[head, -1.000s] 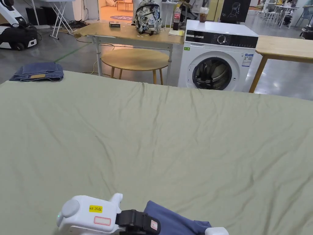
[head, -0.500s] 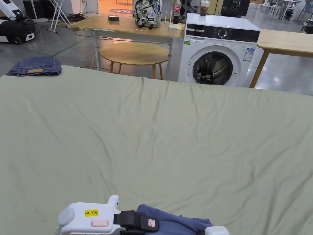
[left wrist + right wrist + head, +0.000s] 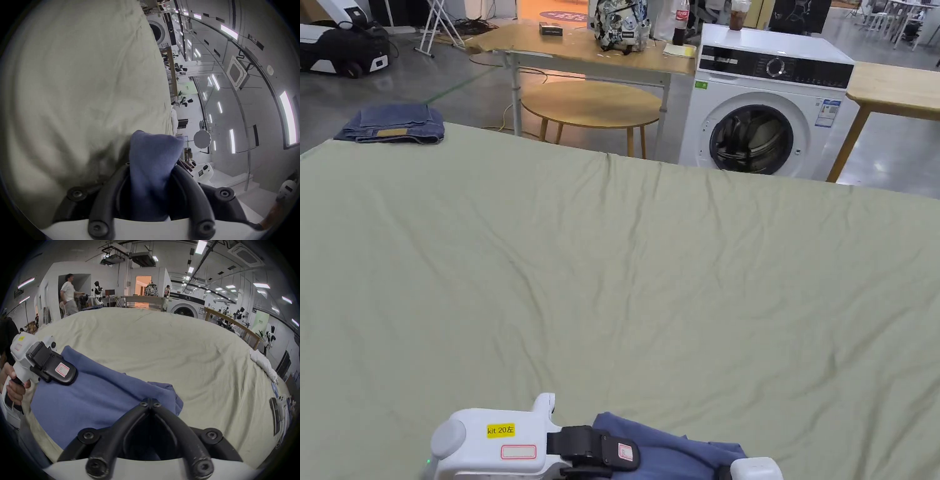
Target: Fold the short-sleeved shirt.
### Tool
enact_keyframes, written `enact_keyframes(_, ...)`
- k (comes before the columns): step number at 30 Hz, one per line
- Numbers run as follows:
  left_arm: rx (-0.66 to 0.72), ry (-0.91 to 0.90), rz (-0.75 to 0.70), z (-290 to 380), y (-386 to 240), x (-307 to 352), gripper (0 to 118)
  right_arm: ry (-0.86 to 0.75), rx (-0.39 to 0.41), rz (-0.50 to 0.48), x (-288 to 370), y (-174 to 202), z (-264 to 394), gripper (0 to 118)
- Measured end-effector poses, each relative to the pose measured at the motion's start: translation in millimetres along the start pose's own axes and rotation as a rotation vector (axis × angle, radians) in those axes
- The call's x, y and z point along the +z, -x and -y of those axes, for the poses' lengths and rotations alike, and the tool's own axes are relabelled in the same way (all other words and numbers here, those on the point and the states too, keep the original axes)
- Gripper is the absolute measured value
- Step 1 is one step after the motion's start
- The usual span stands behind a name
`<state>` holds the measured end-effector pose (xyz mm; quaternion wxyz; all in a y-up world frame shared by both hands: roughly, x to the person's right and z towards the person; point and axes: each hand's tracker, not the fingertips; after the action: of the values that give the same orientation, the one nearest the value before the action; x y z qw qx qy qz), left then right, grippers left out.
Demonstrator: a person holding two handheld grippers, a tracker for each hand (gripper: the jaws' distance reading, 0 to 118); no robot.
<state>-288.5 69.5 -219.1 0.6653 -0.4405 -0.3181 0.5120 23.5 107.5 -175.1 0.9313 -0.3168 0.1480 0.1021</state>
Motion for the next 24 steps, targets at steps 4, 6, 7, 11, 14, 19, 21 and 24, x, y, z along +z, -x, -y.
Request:
enact_keyframes(4, -0.001, -0.007, 0.002, -12, -3, 22, 19, -0.052, 0.022, 0.003, 8, 2, -16, 0)
enact_keyframes(6, -0.002, -0.013, 0.000, -20, -9, 43, 19, -0.076, 0.020, 0.006, 9, 1, -27, 0)
enact_keyframes(7, 0.006, -0.020, -0.011, -23, -19, 52, 19, -0.088, 0.013, 0.003, 10, -1, -33, 0)
enact_keyframes(11, -0.014, -0.082, -0.073, -40, -26, 107, 19, -0.127, -0.010, 0.001, 9, -9, -56, 0)
enact_keyframes(14, -0.030, -0.140, -0.130, -55, -31, 158, 19, -0.145, -0.024, 0.005, 4, -15, -71, 0)
enact_keyframes(19, -0.044, -0.238, -0.252, -80, -37, 245, 19, -0.170, -0.036, 0.020, -10, -17, -89, 0)
enact_keyframes(21, -0.041, -0.274, -0.288, -85, -37, 280, 19, -0.175, -0.044, 0.022, -15, -14, -95, 0)
enact_keyframes(24, -0.029, -0.321, -0.354, -80, -46, 314, 19, -0.176, -0.048, 0.018, -25, -6, -104, 0)
